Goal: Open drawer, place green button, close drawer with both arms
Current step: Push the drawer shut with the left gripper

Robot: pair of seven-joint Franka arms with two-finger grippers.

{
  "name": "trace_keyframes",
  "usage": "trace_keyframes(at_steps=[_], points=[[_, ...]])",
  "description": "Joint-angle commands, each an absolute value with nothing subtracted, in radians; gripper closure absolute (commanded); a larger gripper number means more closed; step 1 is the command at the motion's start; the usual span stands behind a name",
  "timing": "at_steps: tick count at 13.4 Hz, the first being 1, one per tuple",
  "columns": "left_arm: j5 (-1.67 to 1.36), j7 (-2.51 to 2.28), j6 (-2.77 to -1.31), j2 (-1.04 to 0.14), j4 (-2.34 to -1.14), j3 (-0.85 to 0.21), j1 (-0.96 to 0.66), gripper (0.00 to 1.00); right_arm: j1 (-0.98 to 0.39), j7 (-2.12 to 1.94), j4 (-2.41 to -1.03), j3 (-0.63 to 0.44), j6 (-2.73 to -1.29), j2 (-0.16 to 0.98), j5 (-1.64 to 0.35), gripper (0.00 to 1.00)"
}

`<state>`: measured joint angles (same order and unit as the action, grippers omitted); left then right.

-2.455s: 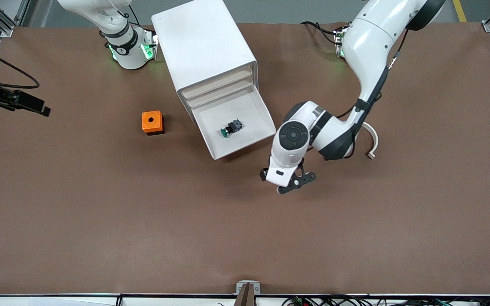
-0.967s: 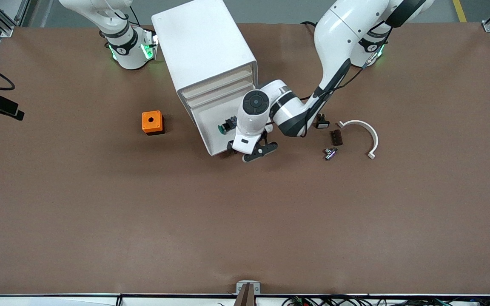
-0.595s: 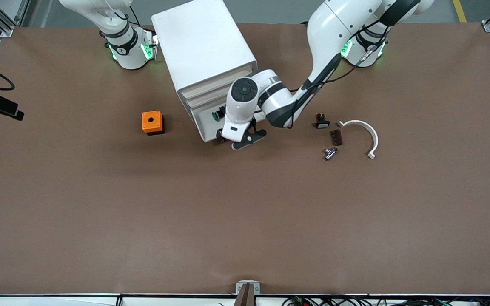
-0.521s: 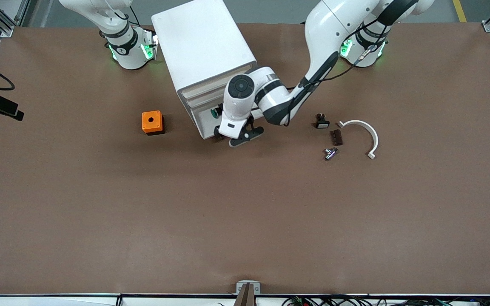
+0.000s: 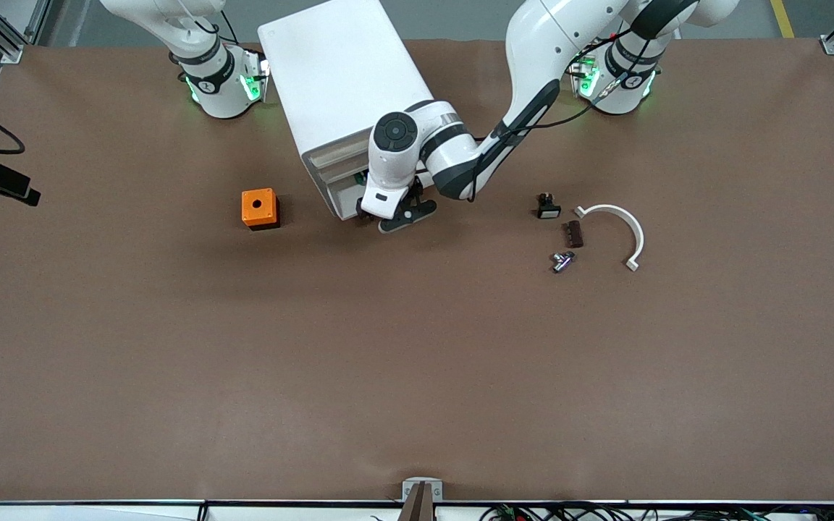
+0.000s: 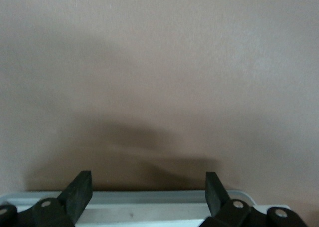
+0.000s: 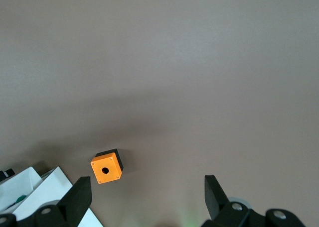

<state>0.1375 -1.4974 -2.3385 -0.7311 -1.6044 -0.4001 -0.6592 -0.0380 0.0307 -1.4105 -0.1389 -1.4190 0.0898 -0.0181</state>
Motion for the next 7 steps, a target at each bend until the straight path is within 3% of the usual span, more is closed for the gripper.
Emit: trace_keyframes(at_steps=[1,7], points=[[0.092,-1.519,-2.341,-0.726,-1.609,-0.402,-0.684,0.00,-0.041,0.021,-1.404,-0.138,-1.422,0.092,0.002,0.00],[-0.020,-1.520,-2.341,-0.727,-1.606,-0.402,-0.718,0.00,-0.041,0.021,-1.402,-0.137,-1.422,0.094,0.002,0.00]])
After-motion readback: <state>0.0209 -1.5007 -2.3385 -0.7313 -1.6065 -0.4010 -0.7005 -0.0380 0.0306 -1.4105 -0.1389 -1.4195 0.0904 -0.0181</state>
